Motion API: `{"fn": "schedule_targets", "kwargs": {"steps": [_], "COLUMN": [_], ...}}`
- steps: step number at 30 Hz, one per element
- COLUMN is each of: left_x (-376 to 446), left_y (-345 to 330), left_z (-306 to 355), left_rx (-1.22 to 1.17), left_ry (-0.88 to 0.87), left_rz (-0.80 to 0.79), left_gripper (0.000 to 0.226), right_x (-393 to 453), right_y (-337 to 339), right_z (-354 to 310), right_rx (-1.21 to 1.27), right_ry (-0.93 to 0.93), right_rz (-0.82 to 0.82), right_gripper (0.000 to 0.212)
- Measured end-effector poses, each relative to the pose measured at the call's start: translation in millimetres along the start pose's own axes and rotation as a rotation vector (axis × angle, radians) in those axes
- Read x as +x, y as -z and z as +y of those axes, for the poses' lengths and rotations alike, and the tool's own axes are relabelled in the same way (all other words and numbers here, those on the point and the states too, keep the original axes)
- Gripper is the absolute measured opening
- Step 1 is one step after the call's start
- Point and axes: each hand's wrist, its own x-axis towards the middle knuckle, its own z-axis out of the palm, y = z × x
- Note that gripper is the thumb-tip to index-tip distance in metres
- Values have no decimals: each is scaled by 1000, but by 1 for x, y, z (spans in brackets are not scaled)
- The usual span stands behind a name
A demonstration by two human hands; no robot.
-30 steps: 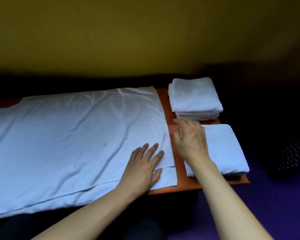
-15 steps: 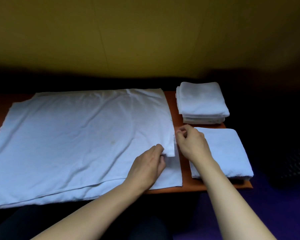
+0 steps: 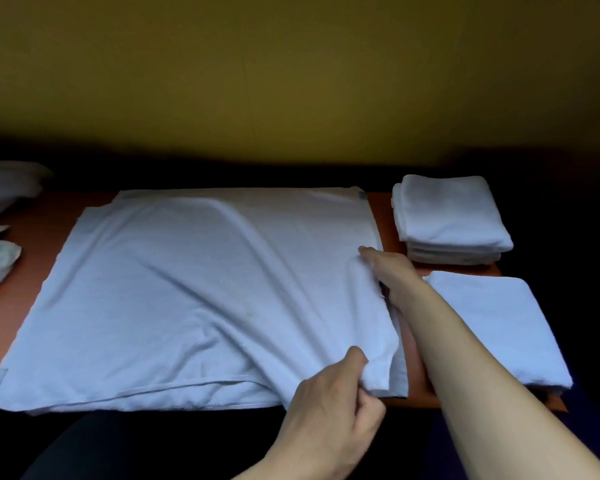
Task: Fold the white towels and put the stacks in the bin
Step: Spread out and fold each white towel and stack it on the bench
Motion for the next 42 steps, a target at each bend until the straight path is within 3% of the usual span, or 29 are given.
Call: {"fn": "schedule_targets", "kwargs": {"steps": [3, 5, 9, 13, 22, 26, 29, 32, 36, 42], "left_x": [-14, -20, -21, -18, -36, -50, -66, -86, -114, -151], "left_y": [5, 9, 22, 29, 66, 95, 120, 146, 180, 221], "left_z": [4, 7, 22, 40, 21, -11, -37, -63, -99, -159], "left_rx": [-39, -109, -209, -235, -408, -512, -592, -642, -641, -552], "left_ry": [68, 104, 92, 20, 114, 195, 260, 315, 404, 544], "left_rz": [-27, 1, 61, 189, 282, 372, 416, 482, 561, 656], "left_gripper": [36, 32, 39, 52, 43, 31, 34, 38, 40, 36], "right_x": [7, 9, 2, -16, -31, -43, -55, -67, -85, -106], "right_y": [-7, -9, 9, 37, 9, -35, -83, -136, -211, -316], "right_z": [-5, -12, -45, -85, -100, -114, -126, -137, -145, -147], "right_rx": [173, 183, 144, 68, 280, 356, 333, 304, 267, 150], "right_ry": [-39, -28, 119, 251, 189, 191, 202, 198, 173, 200], "right_rz": [-27, -10, 142, 223, 199, 132, 34, -10, -62, -143], "right_gripper": [34, 35, 41, 31, 46, 40, 21, 28, 11, 15]}}
